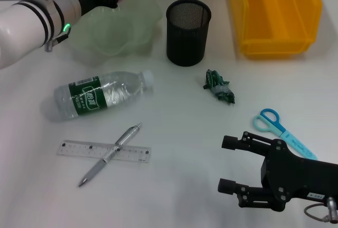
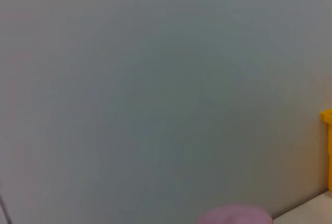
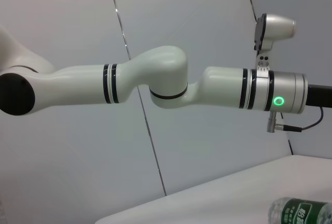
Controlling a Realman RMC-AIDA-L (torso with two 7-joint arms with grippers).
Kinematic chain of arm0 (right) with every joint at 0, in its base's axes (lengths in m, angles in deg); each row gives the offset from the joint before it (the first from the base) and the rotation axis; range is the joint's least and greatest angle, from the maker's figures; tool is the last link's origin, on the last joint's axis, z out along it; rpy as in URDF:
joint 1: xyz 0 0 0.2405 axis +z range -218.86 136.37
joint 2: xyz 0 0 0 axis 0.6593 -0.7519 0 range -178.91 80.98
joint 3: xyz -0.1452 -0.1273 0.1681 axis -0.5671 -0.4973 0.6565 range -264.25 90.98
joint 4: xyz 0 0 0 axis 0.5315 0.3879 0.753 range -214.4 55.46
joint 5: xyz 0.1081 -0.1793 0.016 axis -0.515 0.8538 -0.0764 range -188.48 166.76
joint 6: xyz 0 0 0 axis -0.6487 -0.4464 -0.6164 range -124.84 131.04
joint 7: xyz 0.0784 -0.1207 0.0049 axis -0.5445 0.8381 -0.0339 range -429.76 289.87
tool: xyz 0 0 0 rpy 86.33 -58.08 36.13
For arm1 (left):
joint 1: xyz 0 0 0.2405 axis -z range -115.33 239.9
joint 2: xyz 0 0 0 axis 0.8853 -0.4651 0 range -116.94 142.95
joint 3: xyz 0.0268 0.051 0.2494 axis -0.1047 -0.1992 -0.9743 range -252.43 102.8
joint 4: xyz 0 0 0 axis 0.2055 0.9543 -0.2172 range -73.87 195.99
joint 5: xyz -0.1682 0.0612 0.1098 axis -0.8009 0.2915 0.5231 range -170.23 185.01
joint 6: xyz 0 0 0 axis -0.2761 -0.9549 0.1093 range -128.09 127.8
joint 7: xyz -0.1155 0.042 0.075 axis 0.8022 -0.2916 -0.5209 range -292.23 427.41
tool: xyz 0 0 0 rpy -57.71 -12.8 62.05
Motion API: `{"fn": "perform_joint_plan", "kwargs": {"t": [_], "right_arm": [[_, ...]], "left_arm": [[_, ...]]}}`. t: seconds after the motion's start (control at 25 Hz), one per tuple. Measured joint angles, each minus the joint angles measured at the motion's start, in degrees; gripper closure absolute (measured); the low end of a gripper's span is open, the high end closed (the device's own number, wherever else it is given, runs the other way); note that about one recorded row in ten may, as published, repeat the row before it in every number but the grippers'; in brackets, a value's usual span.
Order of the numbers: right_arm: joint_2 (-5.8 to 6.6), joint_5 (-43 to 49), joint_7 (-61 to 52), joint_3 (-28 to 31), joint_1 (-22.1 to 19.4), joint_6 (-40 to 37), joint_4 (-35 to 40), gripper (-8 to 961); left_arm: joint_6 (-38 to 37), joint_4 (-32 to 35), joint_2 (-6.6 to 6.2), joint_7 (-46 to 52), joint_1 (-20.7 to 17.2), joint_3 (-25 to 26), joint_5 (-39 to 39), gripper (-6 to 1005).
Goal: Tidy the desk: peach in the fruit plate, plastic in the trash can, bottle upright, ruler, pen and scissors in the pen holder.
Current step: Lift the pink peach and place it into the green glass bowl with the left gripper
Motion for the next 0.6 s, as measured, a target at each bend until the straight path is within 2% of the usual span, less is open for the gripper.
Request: {"fn": "perform_joint_plan", "kwargs": {"t": [0.28,0.6], "right_arm": [[0.00,0.0,0.0,0.1,0.2,0.0,0.0,129],[0.04,0.0,0.0,0.6,0.2,0.0,0.0,130]], "left_arm": [[0.2,0.3,0.07,0.0,-0.2,-0.5,0.0,683],[0.6,0.4,0.06,0.0,-0.2,-0.7,-0.1,358]]}}
